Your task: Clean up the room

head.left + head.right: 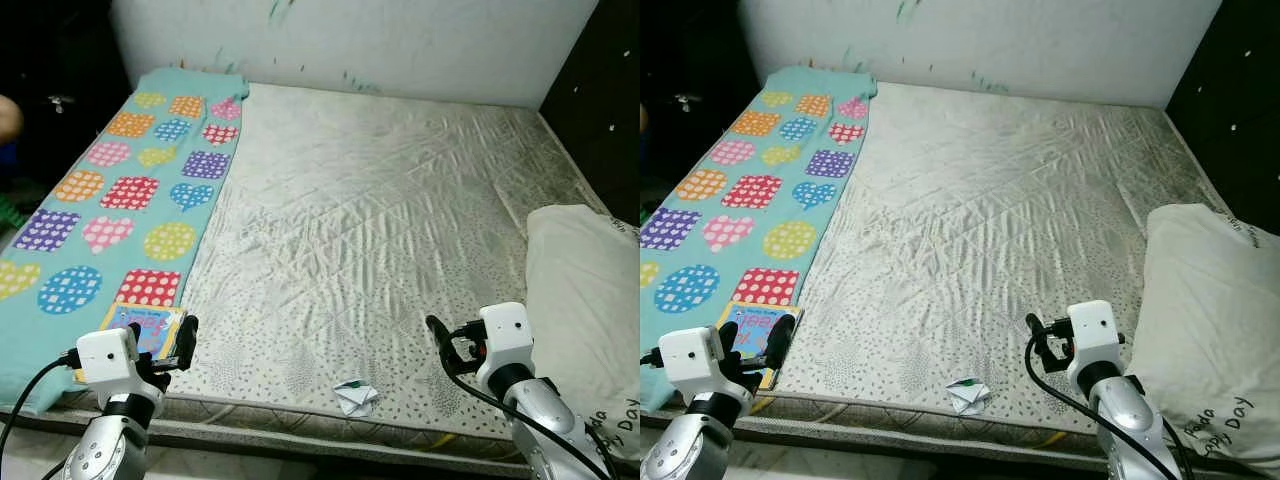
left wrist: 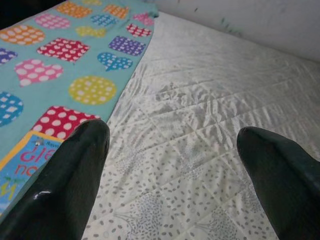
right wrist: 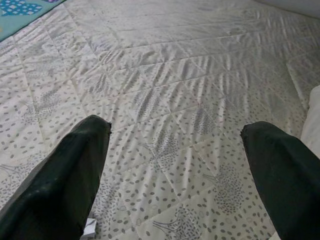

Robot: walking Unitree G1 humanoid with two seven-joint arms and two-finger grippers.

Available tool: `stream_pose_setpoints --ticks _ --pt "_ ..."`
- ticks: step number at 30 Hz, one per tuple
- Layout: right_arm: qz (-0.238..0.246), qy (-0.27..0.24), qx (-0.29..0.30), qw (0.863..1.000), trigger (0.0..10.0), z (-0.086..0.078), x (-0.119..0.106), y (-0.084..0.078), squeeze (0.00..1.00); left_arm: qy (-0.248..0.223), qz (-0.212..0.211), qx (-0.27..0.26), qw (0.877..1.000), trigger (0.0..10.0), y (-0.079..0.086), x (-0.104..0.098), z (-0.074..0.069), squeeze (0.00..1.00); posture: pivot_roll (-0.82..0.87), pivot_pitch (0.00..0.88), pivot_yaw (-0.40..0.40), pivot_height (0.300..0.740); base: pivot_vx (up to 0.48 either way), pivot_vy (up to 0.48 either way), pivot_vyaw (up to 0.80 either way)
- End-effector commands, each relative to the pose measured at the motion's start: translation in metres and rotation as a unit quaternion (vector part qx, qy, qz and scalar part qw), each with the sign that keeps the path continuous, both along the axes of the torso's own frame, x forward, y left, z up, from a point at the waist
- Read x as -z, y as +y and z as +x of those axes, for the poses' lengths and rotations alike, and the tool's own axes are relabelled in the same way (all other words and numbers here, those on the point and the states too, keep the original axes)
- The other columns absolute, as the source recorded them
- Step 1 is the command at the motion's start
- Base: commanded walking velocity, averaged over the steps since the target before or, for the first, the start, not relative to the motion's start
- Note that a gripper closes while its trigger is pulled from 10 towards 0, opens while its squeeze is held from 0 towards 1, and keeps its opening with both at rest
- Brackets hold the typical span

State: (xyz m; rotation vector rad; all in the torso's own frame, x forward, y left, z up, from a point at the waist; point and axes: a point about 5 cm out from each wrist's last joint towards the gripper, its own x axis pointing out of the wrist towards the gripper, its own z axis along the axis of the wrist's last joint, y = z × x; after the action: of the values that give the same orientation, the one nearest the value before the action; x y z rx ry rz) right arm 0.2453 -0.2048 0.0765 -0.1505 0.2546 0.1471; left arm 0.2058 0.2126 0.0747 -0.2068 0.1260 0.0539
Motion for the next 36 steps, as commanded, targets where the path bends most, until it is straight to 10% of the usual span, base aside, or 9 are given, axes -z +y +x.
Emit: stream_pose_setpoints --ticks 1,36 --pt "0.002 -0.001 -0.002 1.000 10.0 -0.002 -0.003 0.000 0.00 0.001 0.006 0.001 1.000 10.0 -0.001 -0.003 -0.001 0.00 -0.08 0.140 -0.038 0.740 0.000 0.000 0.00" --pt "-0.004 -0.006 -0.026 1.000 10.0 0.009 -0.008 0.005 0.00 -0.003 0.010 -0.008 1.000 10.0 -0.005 -0.005 0.008 0.00 -0.09 0.138 -0.051 0.661 0.000 0.000 0.00"
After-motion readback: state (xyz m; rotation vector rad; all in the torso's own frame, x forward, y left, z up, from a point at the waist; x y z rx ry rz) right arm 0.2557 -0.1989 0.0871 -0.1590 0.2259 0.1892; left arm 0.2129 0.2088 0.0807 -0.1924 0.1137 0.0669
